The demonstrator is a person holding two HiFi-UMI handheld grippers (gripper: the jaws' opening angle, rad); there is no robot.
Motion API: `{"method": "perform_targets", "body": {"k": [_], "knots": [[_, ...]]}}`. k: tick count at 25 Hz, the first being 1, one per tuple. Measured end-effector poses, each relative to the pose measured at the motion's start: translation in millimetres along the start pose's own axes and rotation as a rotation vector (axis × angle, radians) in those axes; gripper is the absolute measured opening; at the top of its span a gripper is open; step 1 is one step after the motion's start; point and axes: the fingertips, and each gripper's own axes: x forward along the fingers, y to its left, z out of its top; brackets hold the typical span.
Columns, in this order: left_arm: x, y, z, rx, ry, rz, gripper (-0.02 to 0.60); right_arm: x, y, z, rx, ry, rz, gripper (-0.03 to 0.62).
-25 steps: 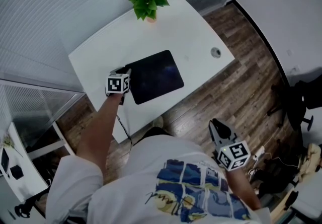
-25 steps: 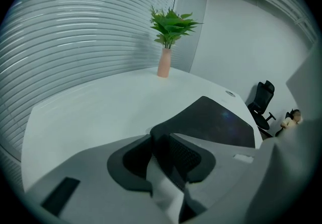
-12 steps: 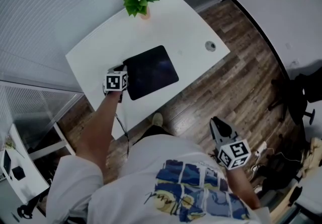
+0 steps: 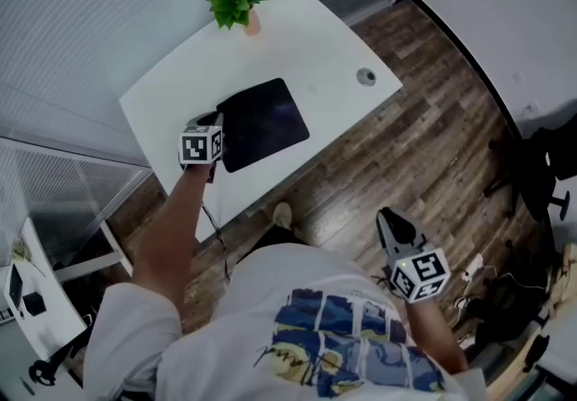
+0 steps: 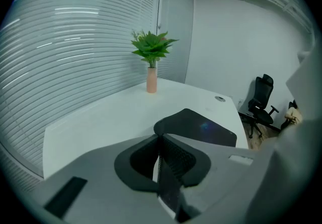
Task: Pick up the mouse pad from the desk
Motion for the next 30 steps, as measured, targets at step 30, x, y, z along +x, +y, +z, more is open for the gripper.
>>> {"method": "perform_targets", "body": {"k": [30], "knots": [[-140.8,-128.5,61.2,0.133,-0.164,-0.026,0.025,-114.1,-26.7,-72.0,0.004,-0.087,0.091,0.023]]}}
